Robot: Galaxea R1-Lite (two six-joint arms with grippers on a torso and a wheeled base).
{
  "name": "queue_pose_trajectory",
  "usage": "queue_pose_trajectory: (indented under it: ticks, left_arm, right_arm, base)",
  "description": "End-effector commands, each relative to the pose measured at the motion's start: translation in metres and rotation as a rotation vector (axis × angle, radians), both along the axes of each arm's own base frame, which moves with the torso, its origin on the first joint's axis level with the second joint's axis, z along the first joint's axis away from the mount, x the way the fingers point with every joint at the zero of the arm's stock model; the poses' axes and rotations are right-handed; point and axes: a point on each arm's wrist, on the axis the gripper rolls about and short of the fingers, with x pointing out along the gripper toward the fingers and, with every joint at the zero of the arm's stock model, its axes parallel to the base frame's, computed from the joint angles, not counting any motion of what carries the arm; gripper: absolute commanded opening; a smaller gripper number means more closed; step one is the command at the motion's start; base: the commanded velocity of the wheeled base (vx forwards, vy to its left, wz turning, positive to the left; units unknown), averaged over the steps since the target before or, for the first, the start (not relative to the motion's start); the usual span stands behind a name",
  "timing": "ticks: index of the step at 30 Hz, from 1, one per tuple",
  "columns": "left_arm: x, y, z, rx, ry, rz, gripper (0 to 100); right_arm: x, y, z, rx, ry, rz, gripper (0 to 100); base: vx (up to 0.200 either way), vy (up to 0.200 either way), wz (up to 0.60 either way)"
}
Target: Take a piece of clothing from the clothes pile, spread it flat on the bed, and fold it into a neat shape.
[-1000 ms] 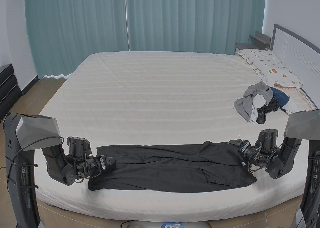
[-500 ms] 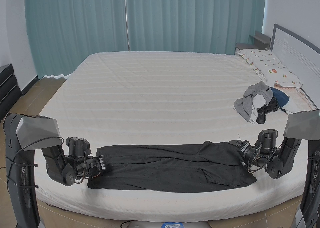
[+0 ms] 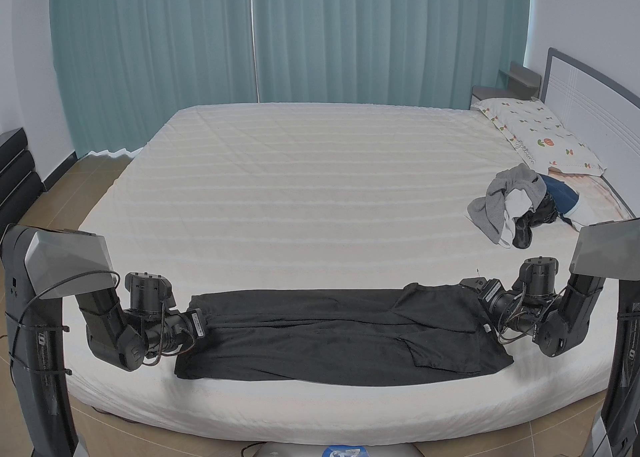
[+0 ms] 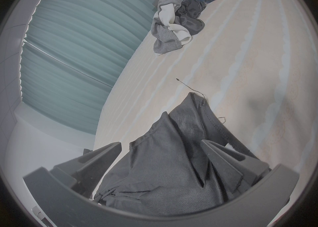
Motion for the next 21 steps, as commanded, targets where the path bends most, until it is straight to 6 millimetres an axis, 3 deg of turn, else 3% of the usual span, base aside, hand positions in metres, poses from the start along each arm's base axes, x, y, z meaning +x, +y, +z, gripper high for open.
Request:
queue_pose_trajectory:
  ticks: [1,21]
  left_arm:
    - [0.001,0.006,0.005,-0.003,-0.015,0.018,0]
    - [0.0,0.026,0.014,-0.03,-0.032,0.054,0]
  right_arm:
    - [0.001,-0.003,0.005,0.003,-0.016,-0.01,100]
    - [0.01,-0.029,0.011,0.012,-0.052,-0.082,100]
  base:
    - [0.0,0.0,0.0]
    - [0.0,0.0,0.0]
